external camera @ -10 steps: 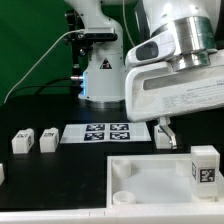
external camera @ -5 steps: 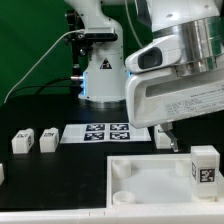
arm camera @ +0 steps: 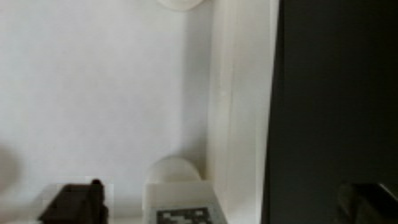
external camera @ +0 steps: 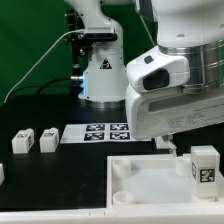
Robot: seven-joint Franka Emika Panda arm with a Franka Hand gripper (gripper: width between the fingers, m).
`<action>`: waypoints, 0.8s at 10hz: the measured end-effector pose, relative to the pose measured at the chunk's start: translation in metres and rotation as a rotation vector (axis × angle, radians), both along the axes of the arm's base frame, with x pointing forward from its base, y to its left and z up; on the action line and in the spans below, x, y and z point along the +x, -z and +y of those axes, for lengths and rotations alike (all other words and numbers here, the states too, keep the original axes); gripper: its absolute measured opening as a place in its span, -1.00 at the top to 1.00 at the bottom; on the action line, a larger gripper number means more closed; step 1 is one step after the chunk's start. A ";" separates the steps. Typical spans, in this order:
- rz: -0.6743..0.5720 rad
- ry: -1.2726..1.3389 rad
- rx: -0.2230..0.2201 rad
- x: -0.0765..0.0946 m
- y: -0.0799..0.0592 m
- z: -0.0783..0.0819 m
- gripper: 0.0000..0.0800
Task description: Assemble one leg
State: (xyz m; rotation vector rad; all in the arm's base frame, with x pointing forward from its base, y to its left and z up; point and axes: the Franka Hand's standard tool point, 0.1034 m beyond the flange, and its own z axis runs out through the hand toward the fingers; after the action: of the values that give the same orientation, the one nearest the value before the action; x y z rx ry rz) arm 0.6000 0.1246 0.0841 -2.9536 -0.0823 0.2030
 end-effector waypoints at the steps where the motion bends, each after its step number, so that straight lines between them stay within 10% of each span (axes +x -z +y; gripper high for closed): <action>1: 0.000 0.000 0.000 0.000 0.000 0.000 -0.62; 4: 0.011 0.096 -0.107 0.012 -0.012 0.003 -0.62; 8: -0.032 0.091 -0.101 0.026 -0.003 -0.010 -0.62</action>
Offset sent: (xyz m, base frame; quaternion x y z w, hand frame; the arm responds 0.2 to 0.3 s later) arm 0.0283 -0.0097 0.0128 -0.1374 0.0334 0.0799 0.9867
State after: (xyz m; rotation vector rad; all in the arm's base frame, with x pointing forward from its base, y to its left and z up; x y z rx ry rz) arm 0.6264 0.1150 0.0868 -3.0524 0.0601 0.1519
